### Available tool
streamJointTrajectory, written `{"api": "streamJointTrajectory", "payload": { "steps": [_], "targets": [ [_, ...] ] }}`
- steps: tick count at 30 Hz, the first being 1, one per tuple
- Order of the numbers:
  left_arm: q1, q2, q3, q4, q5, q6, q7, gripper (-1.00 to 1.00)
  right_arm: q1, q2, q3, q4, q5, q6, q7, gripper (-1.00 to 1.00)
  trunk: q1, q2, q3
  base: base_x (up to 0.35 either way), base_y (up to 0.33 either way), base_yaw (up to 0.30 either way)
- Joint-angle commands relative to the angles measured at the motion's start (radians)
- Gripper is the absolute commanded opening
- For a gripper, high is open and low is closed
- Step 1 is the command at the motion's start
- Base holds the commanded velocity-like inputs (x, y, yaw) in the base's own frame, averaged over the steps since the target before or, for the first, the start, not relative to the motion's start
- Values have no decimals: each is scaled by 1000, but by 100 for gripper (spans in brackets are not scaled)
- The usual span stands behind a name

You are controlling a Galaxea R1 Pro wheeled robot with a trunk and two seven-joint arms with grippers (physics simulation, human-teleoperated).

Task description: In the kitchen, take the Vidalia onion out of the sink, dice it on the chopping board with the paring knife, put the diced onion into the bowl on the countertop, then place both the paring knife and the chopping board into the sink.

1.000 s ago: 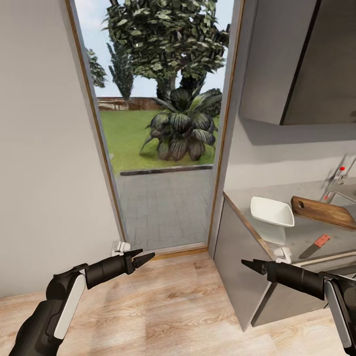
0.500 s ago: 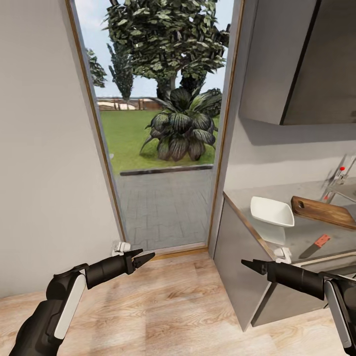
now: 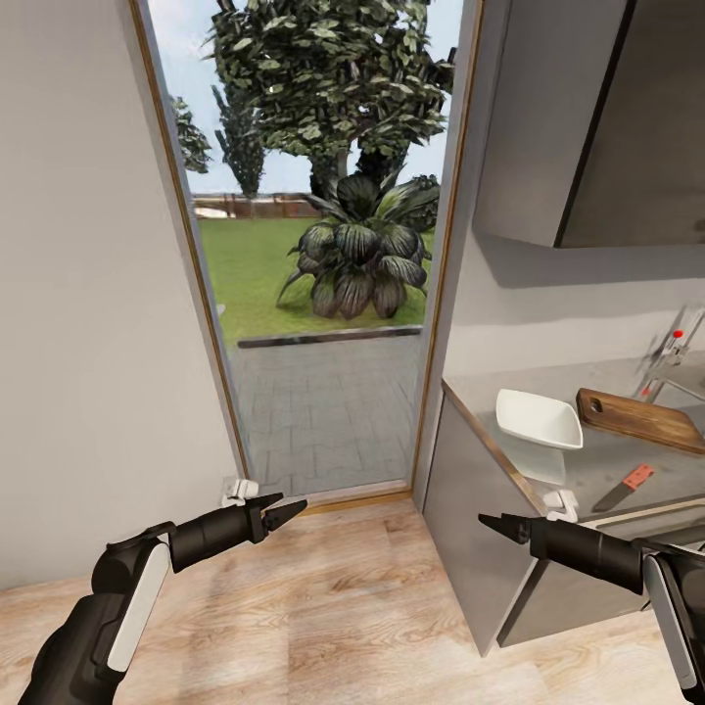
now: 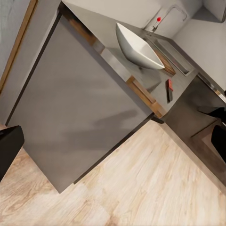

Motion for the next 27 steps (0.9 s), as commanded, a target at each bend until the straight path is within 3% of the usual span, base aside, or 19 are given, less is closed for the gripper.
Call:
{"api": "streamJointTrajectory", "payload": {
  "steps": [1,27],
  "targets": [
    [-1,0,1,0,4,6,-1,100,-1,0,-1,0,-5,8,-1,100,0,-2,-2,0,0,0],
    [-1,0,0,0,4,6,-2,100,-1,0,1,0,-5,9,-1,100,0,-2,-2,0,0,0]
  ]
}}
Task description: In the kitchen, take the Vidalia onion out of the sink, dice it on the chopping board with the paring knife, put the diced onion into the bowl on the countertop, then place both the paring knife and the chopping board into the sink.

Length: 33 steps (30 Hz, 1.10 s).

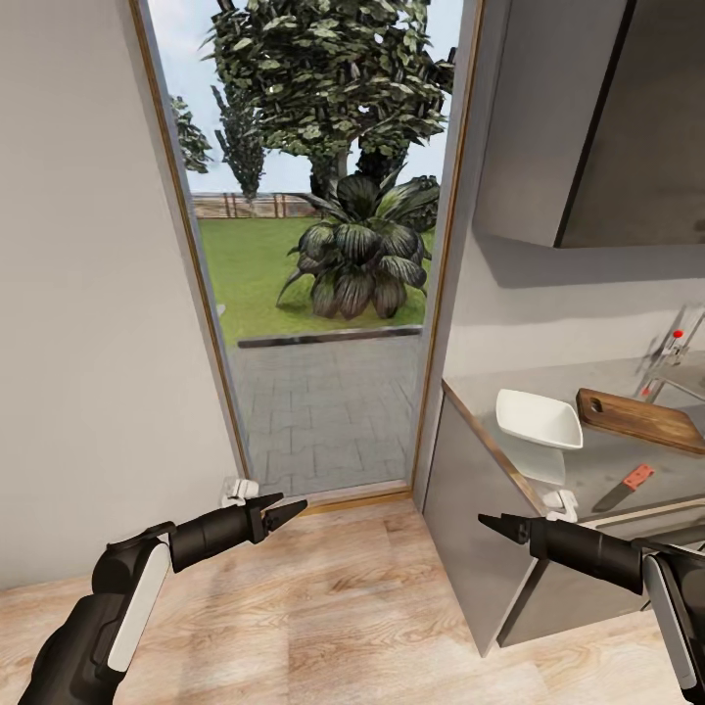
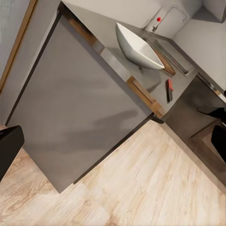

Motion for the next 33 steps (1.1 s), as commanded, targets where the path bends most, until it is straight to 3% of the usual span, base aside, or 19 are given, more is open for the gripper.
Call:
{"api": "streamJointTrajectory", "payload": {
  "steps": [1,33],
  "targets": [
    [-1,0,0,0,4,6,-1,100,-1,0,0,0,-5,8,-1,100,0,-2,-2,0,0,0],
    [-1,0,1,0,4,6,-2,100,-1,0,1,0,-5,9,0,100,0,-2,-2,0,0,0]
  ]
}}
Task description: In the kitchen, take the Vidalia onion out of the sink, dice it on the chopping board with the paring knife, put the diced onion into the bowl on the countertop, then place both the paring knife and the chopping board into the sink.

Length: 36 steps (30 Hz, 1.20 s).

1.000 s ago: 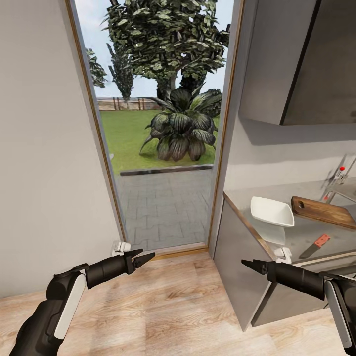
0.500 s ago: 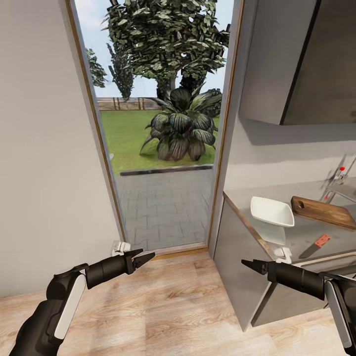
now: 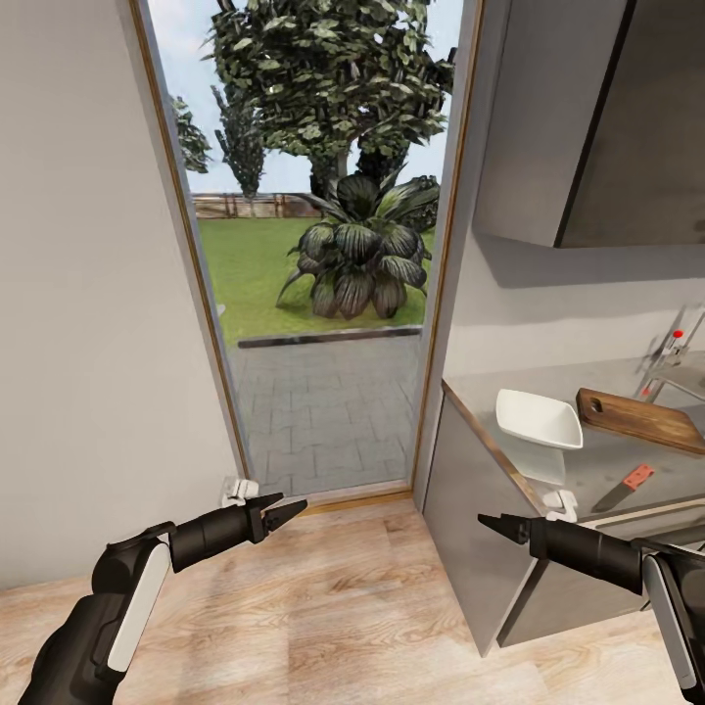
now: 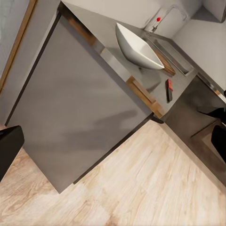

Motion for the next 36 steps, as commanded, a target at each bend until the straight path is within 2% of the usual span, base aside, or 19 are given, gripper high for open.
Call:
{"api": "streamJointTrajectory", "payload": {
  "steps": [1,36],
  "targets": [
    [-1,0,1,0,4,6,-1,100,-1,0,0,0,-5,8,-1,100,0,-2,-2,0,0,0],
    [-1,2,1,0,4,7,-1,100,-1,1,2,0,-7,9,1,100,0,-2,-2,0,0,0]
  ]
}}
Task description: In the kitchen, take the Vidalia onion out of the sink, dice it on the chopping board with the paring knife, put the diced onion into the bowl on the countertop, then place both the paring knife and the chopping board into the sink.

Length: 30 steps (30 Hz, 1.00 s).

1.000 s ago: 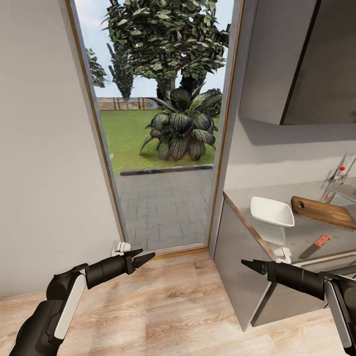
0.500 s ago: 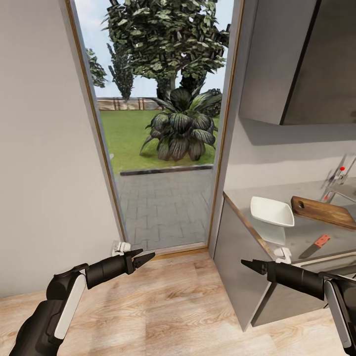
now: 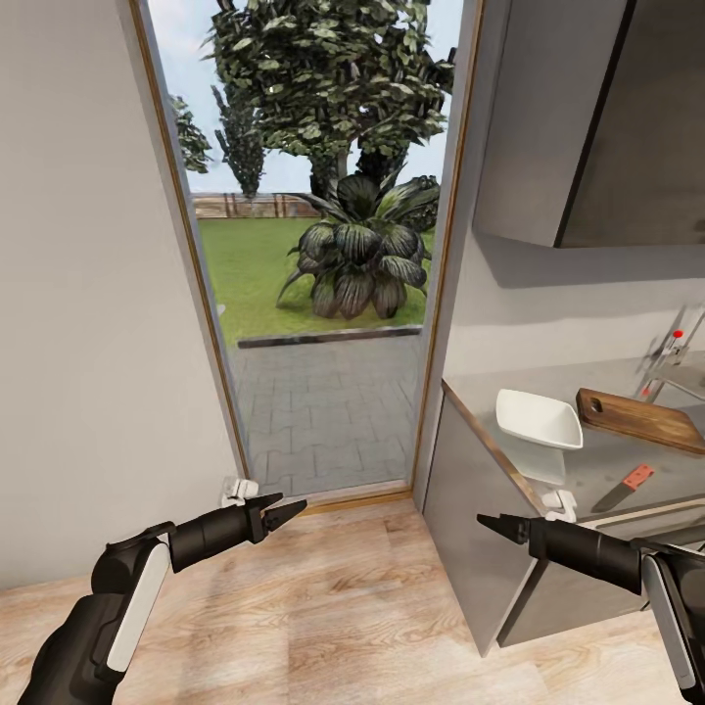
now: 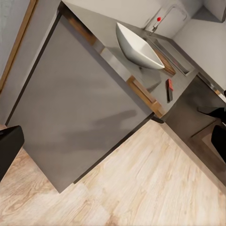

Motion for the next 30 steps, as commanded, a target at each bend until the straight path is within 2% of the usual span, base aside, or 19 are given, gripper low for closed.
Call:
{"api": "streamJointTrajectory", "payload": {
  "steps": [1,30],
  "targets": [
    [-1,0,1,0,4,6,-1,100,-1,0,0,0,-5,8,-1,100,0,-2,-2,0,0,0],
    [-1,2,1,1,4,6,-1,100,-1,0,0,1,-5,8,0,100,0,-2,-2,0,0,0]
  ]
}}
